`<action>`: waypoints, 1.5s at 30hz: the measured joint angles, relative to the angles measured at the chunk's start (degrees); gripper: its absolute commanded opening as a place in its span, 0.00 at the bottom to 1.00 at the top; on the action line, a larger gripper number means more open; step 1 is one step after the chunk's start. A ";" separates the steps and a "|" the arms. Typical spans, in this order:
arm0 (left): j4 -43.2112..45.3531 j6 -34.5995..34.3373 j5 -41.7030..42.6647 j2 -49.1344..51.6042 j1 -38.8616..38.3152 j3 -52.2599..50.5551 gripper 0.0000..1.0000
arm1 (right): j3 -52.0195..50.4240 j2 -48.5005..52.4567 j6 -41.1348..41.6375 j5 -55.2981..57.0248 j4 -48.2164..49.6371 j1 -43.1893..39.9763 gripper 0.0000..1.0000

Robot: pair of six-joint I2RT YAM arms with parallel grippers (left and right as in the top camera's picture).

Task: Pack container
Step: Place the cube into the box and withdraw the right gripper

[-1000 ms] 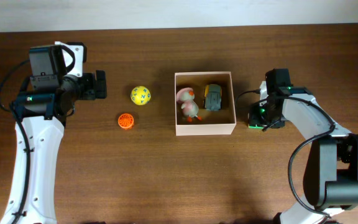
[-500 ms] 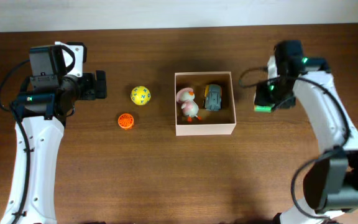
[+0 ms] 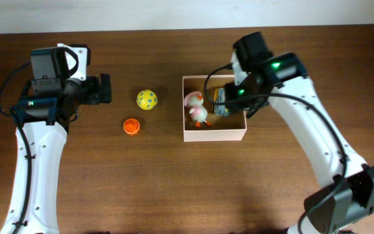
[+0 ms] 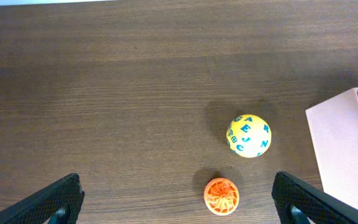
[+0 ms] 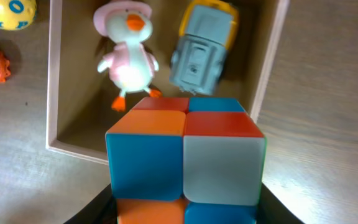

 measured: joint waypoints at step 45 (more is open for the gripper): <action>1.33 -0.04 6.45 0.02 -0.02 0.00 0.99 | 10.91 3.04 3.41 7.48 -0.87 2.49 0.82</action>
